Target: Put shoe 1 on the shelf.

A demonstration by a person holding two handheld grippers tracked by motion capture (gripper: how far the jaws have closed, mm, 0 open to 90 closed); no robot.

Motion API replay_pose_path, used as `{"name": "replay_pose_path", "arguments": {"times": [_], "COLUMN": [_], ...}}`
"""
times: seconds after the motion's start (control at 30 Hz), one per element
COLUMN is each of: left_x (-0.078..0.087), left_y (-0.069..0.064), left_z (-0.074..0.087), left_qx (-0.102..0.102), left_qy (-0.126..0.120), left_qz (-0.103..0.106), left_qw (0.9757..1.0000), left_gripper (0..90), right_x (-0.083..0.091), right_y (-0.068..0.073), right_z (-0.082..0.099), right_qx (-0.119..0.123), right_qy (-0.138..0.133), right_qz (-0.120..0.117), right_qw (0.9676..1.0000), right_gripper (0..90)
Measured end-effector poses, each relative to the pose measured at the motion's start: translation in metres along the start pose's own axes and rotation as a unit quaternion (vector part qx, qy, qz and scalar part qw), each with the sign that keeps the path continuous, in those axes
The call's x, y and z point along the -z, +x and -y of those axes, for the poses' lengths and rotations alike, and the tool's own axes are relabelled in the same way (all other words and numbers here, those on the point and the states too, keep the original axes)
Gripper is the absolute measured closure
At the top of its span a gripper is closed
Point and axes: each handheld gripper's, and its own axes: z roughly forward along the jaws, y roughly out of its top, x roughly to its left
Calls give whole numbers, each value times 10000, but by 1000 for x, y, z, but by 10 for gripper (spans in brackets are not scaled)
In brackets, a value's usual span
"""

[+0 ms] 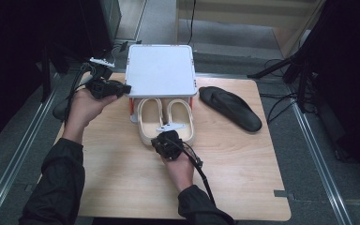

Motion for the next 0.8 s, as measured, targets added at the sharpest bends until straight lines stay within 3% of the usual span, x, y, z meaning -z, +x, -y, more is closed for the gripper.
{"name": "replay_pose_path", "arguments": {"times": [0.3, 0.8], "left_x": [0, 0], "left_y": [0, 0], "left_z": [0, 0], "left_qx": [12, 32], "left_qy": [-5, -1], "left_qz": [10, 20], "left_qw": [10000, 10000], "left_gripper": [899, 900], "right_x": [-15, -42], "right_y": [-10, -10], "right_z": [-12, -40], "right_qx": [-259, -279], "right_qy": [-30, 51], "right_qz": [32, 253], "right_qw": [9997, 9993], "right_gripper": [900, 900]}}
